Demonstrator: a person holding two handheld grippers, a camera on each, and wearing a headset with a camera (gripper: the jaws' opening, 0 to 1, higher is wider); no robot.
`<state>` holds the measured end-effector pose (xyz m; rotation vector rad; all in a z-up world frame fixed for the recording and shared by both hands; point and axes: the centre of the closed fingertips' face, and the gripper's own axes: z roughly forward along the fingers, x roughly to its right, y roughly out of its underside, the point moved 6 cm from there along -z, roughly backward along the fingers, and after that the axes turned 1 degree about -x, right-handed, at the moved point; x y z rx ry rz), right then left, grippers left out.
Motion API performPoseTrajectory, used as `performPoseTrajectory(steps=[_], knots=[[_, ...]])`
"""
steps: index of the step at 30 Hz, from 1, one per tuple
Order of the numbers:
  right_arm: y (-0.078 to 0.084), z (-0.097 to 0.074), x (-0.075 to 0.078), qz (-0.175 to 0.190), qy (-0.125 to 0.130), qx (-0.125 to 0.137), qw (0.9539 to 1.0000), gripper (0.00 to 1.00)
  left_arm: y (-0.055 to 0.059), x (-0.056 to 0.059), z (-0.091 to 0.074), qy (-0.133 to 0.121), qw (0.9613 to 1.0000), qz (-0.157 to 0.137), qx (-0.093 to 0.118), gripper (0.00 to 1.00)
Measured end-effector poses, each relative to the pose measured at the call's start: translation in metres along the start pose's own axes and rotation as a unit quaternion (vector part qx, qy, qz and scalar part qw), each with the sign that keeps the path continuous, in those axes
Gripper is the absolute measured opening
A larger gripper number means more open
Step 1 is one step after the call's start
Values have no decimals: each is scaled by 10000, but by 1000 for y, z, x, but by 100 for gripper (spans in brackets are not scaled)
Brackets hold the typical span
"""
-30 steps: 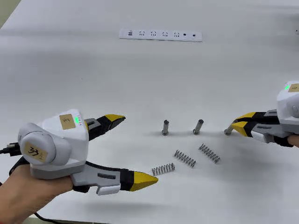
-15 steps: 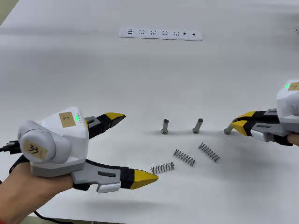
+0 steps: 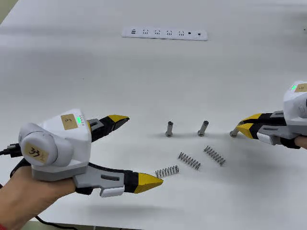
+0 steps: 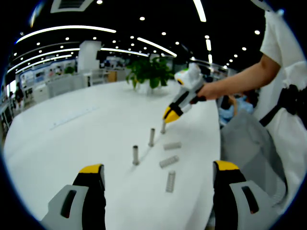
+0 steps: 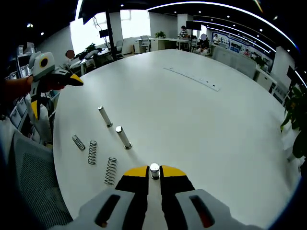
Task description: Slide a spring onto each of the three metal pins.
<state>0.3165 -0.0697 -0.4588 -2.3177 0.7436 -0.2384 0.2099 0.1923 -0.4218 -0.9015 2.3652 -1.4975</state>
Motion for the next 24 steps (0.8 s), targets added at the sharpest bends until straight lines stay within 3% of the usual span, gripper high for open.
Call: performPoseTrajectory(steps=[10,24], knots=[[1,1,0,-13,-6,31,10000,12,0,0,0,-1,10000,8,-1,94],[-2,-4,-3,-36,-41,157,9999,23,0,1,-1,2,10000,46,-21,94]])
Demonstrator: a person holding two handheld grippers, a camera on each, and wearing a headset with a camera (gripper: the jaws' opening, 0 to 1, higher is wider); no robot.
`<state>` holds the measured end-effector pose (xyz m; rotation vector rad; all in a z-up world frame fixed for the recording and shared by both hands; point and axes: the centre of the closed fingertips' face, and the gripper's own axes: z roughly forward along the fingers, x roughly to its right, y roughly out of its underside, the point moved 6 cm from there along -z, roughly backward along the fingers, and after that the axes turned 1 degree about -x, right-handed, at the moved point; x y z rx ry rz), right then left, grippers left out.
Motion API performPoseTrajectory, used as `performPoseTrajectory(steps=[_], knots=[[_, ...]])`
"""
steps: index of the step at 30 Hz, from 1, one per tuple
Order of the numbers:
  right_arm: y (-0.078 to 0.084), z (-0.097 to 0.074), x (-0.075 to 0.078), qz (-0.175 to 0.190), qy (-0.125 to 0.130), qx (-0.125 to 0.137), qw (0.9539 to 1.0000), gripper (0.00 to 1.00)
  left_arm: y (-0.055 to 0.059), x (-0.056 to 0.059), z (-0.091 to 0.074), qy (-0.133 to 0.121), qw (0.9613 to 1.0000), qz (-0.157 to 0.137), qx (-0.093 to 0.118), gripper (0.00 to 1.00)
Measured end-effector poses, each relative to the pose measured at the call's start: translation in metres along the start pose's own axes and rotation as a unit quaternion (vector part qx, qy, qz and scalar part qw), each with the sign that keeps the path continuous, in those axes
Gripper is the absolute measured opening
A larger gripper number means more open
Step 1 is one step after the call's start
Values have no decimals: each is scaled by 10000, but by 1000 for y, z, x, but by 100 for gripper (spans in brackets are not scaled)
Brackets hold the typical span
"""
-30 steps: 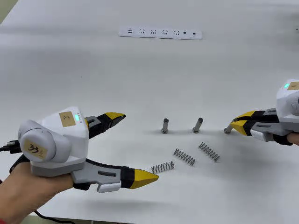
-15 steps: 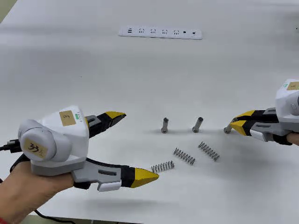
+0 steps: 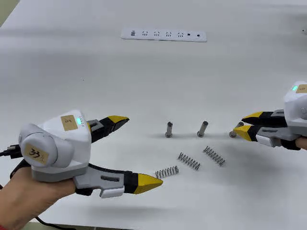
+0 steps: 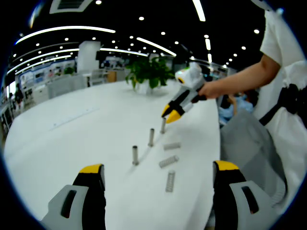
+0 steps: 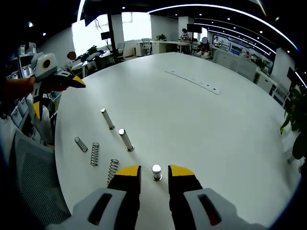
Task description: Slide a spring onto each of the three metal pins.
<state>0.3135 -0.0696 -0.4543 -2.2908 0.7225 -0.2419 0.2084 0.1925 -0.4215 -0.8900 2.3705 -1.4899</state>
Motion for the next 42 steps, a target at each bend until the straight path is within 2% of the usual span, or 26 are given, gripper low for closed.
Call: performPoseTrajectory(steps=[11,21,28,42], knots=[[2,-9,2,-55,-68,78,9999,35,-2,0,-1,-11,10000,52,-18,94],[4,-21,-2,-208,-180,155,9995,51,-4,1,-3,-30,9999,101,-49,94],[5,-31,-4,-273,-273,198,9991,58,-5,2,-5,-49,9999,140,-81,94],[12,-52,-11,-585,-593,435,9956,76,-5,0,-7,-106,9995,225,-201,93]])
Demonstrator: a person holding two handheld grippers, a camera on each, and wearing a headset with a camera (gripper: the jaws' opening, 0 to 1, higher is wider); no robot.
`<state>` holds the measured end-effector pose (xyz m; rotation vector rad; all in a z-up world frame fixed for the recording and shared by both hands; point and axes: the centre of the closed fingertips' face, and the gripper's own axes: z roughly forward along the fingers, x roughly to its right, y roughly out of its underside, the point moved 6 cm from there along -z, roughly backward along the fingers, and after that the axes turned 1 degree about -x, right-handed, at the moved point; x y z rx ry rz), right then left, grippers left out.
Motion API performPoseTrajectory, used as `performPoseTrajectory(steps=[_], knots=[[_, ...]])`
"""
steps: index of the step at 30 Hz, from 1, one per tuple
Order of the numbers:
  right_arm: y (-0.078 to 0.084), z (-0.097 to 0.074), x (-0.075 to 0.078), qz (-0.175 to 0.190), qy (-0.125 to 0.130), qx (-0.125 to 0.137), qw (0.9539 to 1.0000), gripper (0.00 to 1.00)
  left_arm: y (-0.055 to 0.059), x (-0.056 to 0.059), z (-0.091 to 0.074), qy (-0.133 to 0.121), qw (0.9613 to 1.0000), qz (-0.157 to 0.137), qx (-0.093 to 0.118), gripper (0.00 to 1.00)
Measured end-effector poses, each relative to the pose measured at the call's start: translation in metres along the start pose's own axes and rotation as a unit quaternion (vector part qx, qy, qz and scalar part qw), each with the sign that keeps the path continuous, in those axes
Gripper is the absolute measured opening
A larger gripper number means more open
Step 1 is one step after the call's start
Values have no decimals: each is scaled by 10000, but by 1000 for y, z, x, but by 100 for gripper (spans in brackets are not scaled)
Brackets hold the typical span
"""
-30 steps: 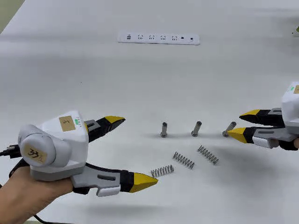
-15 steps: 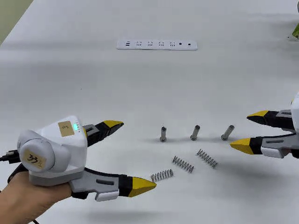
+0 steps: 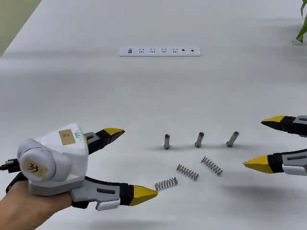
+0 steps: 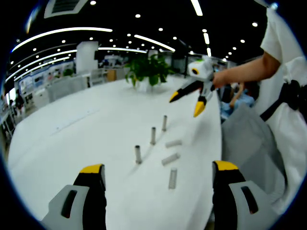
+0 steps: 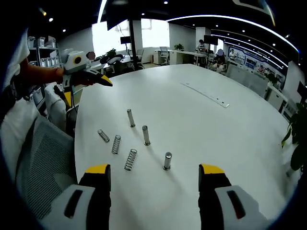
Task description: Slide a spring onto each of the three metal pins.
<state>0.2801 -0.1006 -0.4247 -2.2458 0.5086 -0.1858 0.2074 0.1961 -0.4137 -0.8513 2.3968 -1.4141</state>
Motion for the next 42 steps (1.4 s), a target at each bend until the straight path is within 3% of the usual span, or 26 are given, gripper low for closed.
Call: performPoseTrajectory(steps=[14,21,27,39,40,42], knots=[[10,-14,-10,-159,-261,177,9994,90,3,0,5,-34,9992,247,-316,90],[14,-17,-13,-191,-302,273,9990,91,7,1,8,-35,9974,328,-634,83],[18,-19,-15,-203,-344,302,9987,92,19,7,17,32,9925,404,-1157,67],[26,-24,-15,-161,-285,351,9989,91,34,20,45,227,9833,627,-1695,46],[27,-25,-15,-146,-277,353,9989,91,36,20,47,247,9804,727,-1813,42],[28,-26,-15,-136,-265,358,9989,91,38,23,52,308,9783,817,-1878,39]])
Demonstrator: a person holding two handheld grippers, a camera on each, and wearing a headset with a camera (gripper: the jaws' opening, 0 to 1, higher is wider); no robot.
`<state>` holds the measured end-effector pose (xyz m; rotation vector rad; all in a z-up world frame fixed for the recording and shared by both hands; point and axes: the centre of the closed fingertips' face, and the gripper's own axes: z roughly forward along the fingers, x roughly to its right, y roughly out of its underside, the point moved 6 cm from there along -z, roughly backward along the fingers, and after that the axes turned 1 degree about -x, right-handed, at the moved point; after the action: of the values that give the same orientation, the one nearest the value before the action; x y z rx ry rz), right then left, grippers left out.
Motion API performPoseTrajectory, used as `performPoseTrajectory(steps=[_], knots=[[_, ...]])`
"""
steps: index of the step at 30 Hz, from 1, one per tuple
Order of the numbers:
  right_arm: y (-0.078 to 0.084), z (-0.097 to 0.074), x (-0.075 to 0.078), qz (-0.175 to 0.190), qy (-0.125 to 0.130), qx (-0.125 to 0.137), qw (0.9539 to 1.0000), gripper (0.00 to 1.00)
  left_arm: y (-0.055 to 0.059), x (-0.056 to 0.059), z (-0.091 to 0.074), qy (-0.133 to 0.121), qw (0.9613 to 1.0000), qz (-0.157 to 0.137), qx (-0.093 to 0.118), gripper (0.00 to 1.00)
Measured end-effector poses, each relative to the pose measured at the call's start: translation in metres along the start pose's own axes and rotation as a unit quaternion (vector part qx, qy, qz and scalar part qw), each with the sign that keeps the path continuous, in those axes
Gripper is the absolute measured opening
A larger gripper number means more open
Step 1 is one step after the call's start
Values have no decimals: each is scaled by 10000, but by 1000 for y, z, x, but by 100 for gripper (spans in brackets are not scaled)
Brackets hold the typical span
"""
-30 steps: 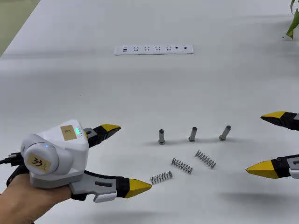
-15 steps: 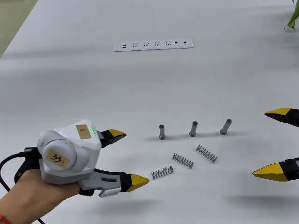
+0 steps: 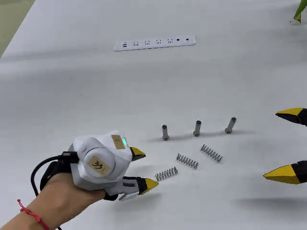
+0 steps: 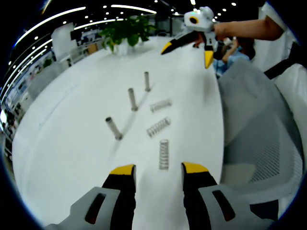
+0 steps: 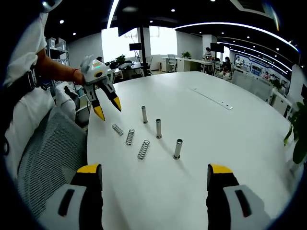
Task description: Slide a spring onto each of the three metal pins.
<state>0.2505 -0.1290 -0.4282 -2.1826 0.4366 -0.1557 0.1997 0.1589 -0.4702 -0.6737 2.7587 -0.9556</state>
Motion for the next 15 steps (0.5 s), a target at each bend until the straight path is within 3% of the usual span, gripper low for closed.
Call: performPoseTrajectory(steps=[3,7,15], knots=[[2,-1,0,25,20,-3,10000,91,-1,2,7,24,9999,122,-71,36],[4,-3,-1,48,31,14,10000,91,0,3,15,23,9993,310,-218,23],[8,-4,-1,90,29,28,10000,91,4,5,28,86,9975,455,-532,21]])
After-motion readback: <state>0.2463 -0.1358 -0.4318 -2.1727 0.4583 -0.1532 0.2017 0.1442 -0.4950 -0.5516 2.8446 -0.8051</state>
